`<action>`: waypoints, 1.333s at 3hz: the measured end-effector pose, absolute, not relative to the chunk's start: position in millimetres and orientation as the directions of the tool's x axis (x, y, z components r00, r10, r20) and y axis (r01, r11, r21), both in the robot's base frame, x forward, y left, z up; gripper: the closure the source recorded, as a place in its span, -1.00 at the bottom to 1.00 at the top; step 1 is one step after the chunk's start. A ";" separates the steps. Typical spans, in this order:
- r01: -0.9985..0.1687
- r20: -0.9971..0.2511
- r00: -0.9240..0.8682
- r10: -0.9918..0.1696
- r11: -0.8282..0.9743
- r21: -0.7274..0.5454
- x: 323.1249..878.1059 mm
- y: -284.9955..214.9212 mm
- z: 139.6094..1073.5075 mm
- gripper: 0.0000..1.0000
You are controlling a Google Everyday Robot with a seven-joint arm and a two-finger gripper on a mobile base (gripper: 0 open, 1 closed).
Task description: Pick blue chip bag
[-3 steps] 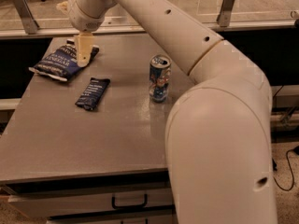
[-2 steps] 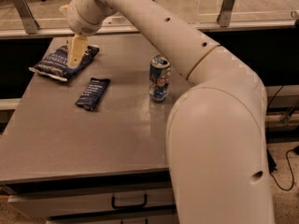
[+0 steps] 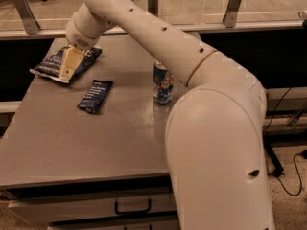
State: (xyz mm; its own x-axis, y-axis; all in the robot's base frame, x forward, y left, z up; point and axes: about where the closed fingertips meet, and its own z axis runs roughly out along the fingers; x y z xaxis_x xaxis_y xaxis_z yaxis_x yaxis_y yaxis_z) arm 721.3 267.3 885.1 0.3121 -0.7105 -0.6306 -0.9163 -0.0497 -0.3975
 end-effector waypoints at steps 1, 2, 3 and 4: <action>-0.955 -0.640 0.222 -0.736 -0.030 -0.296 718.4 268.8 855.2 -1.00; -0.973 -0.646 0.176 -0.743 -0.030 -0.230 717.0 273.4 834.3 -0.65; -0.976 -0.649 0.169 -0.741 -0.035 -0.215 716.7 276.3 830.6 -0.17; -0.976 -0.649 0.169 -0.741 -0.035 -0.215 716.7 276.3 835.5 0.28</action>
Offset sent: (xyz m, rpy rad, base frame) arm -0.0035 0.0073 -0.0698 -0.0470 0.2542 -0.0443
